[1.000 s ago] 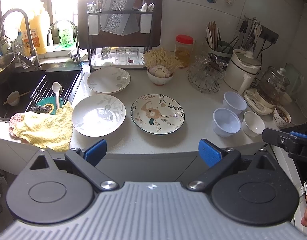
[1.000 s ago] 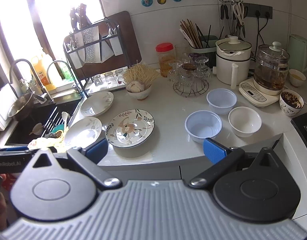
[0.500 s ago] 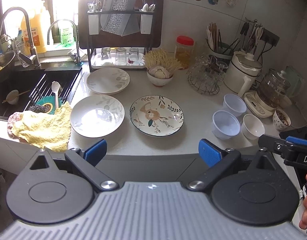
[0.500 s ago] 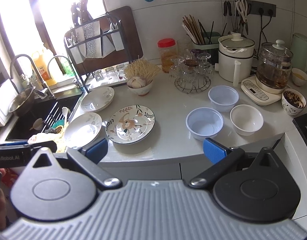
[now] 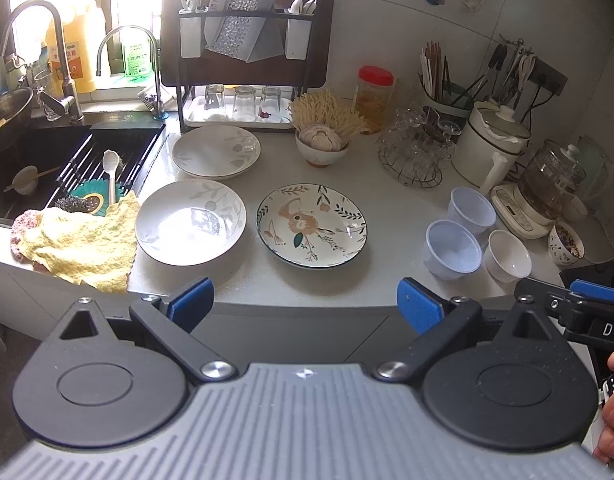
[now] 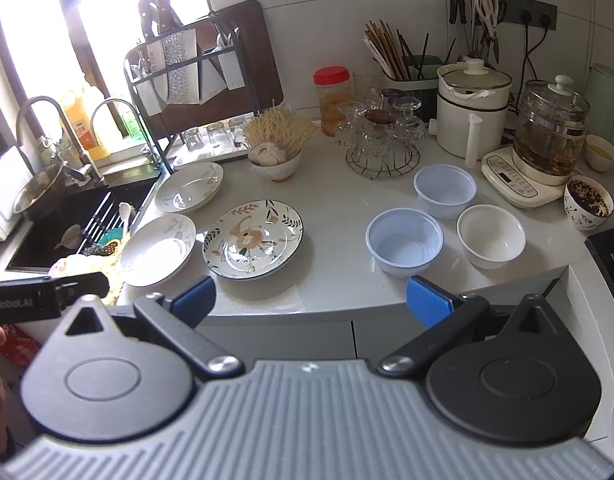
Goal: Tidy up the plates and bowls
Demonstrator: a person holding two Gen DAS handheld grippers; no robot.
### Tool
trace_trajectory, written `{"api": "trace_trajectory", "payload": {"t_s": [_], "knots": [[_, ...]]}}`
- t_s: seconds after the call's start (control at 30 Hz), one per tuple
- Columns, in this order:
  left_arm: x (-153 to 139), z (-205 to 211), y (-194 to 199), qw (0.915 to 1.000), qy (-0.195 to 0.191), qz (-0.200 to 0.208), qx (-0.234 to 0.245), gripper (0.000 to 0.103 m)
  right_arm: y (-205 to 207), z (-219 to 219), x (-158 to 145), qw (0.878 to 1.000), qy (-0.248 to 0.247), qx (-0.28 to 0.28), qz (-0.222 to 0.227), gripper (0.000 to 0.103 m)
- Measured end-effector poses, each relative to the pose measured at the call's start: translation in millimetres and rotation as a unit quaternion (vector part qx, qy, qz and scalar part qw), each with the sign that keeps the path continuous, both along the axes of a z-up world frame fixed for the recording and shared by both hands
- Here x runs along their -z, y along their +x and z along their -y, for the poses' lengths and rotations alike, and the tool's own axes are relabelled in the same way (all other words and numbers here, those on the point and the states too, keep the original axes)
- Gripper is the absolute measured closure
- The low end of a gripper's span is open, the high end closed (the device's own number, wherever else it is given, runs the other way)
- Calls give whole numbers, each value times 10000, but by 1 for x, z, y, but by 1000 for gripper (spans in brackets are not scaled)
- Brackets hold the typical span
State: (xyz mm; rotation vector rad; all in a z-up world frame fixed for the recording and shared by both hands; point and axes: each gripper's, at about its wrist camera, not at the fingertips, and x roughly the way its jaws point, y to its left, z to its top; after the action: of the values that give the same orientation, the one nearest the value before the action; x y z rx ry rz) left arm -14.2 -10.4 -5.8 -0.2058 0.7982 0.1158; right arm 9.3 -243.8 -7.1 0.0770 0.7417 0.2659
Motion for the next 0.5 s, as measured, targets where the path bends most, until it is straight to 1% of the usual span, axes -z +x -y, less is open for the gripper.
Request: {"api": "trace_trajectory", "payload": {"t_s": [0.1,0.23,0.4,0.5], "knots": [[0,6,1,10000,-3,19,-14,3,0,4,-1,10000,2,-6,60,0],[1,12,2,10000,18,12,-75,3,2,10,3,10000,62,-71,17,0],[2,18,-3,9997,138,84,-188,3,7,13,9,9998,104,-118,90,0],[4,21,-5,9994,182,51,-276,3,9,12,10,9995,188,-218,126,0]]}}
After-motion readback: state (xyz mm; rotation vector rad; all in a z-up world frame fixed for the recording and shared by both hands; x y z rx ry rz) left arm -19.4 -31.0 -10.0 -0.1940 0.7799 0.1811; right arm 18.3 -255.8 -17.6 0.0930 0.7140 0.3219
